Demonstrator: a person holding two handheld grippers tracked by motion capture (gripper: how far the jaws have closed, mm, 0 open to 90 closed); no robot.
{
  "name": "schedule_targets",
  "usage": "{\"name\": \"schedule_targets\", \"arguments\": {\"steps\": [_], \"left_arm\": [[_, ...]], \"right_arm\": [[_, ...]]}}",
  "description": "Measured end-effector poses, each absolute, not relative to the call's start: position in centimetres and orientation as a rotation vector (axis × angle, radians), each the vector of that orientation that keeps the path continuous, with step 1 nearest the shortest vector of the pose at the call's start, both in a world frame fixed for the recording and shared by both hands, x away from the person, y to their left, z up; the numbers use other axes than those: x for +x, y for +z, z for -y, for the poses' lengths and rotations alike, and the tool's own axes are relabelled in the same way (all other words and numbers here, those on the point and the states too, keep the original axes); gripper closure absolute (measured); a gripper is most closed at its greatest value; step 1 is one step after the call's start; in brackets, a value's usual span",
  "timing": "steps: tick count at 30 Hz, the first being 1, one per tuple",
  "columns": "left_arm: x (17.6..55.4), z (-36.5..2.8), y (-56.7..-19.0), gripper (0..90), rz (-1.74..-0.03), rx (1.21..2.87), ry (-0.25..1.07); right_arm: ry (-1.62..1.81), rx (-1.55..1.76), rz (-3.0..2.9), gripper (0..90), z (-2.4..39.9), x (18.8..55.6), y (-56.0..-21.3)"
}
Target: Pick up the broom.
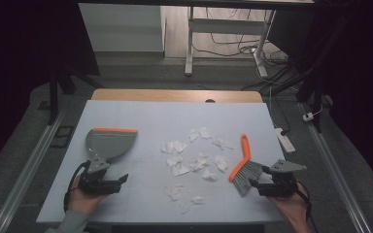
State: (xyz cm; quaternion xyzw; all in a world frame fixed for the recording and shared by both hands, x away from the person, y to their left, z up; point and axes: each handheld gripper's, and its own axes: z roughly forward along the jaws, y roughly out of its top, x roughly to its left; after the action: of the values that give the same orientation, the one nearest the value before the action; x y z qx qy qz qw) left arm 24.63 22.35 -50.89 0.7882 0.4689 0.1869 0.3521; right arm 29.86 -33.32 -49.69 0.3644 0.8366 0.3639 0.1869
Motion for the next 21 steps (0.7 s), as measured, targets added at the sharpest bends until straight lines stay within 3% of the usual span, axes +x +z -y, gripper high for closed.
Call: {"name": "schedule_targets", "arguments": {"steps": [21], "left_arm": [[24.79, -21.75, -50.84, 18.5, -1.199, 2.044, 0.498]], "right_arm": [[1.018, 1.003, -2.343, 26.3, 33.08, 29.51, -49.81]]}}
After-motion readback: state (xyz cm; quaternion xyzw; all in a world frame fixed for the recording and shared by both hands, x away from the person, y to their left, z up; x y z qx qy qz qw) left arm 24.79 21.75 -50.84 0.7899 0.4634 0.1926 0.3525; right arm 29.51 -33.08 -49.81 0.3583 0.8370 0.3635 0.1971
